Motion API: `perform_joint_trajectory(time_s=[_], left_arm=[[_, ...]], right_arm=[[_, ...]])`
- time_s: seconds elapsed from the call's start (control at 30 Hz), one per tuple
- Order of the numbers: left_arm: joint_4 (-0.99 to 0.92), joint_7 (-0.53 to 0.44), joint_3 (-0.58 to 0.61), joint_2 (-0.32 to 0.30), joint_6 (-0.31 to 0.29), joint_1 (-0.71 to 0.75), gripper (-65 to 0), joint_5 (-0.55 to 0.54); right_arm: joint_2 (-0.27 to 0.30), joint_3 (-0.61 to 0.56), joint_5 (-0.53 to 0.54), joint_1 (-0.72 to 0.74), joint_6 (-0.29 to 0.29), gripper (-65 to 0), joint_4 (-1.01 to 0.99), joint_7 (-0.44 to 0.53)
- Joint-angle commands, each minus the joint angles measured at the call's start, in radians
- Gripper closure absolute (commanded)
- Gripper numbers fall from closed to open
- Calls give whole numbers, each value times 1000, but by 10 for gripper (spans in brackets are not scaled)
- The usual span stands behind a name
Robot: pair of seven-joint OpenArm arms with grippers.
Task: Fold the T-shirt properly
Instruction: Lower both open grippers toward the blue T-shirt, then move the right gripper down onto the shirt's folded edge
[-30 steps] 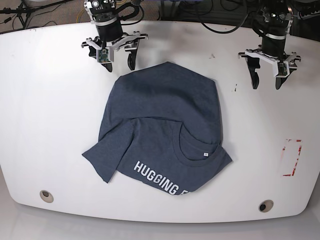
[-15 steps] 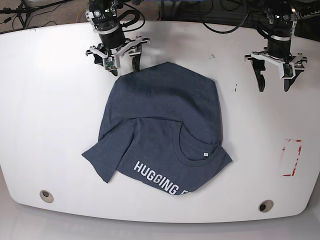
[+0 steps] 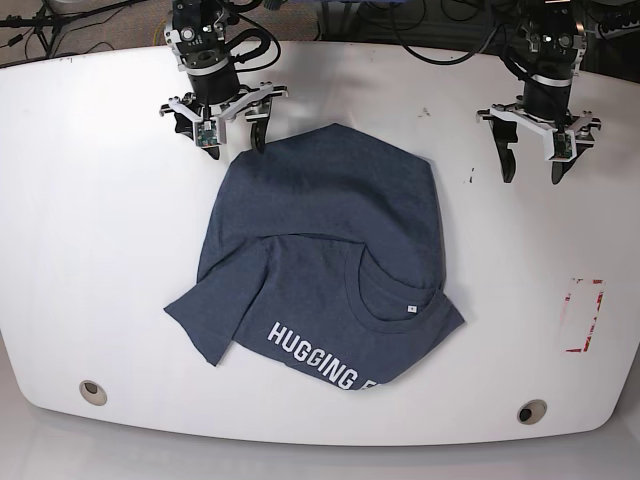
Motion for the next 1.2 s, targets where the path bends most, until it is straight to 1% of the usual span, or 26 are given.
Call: perform_joint_trajectory(time_s=[0.0,0.13,0.33,0.4,0.6,0.8,1.17], left_arm=[[4,-25,18,-9,6,-10,-417,-3],[17,-22,28,-9,8,-14,-424,-3],[18,-21,27,-7,9,-14,-426,-3],[34,-25,-19,-4,3,-2,-430,-5],[40,-25,-52,-5,4,1,-430,-6],[31,-24,-40,-6,3,-12,-430,-6],[31,-25,-40,-8,7,-8,-434,-8]], right_arm=[[-9,18,9,20,2,-391,13,24],[-30,39,18,34,0,-387,13,21],[-40,69,66,57,1,-386,0,22],[-29,69,168,39,-3,-387,-58,25],[-25,66,244,29,-5,-386,-74,26],[-23,64,262,26,0,-388,-78,24],[-18,62,232,27,3,-388,-78,15]])
